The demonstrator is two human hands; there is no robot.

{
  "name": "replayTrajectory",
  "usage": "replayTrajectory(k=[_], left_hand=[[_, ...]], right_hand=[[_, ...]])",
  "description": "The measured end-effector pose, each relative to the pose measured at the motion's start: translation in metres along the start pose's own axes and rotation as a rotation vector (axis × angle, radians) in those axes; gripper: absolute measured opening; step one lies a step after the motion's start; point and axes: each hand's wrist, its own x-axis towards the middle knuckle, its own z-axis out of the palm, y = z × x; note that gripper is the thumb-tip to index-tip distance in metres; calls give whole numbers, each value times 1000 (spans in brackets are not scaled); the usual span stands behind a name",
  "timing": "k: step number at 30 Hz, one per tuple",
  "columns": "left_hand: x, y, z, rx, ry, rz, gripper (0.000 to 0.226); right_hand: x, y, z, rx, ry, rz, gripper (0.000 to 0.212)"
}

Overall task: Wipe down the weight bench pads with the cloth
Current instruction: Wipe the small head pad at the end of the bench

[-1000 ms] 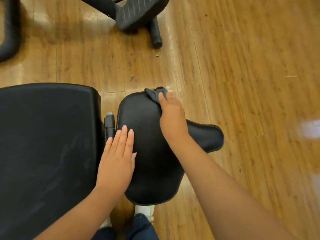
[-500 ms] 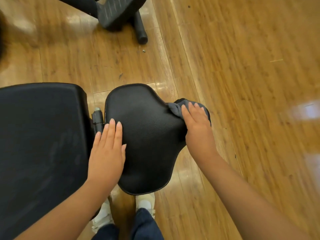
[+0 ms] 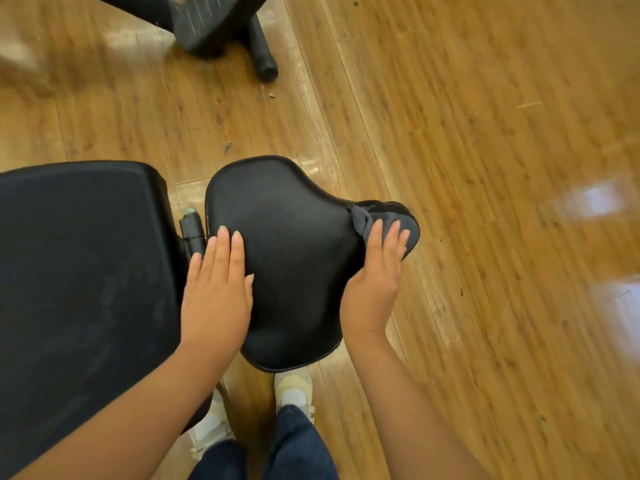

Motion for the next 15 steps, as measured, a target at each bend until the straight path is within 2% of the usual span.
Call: replayTrajectory(k=[7,15], left_hand=[[0,-2,3,-5,8,14,63],[0,0,2,-14,9,24,60]], right_hand=[[-53,-28,7,3,-64,163,67],[-104,-22,-7,-63,-194,93,75]])
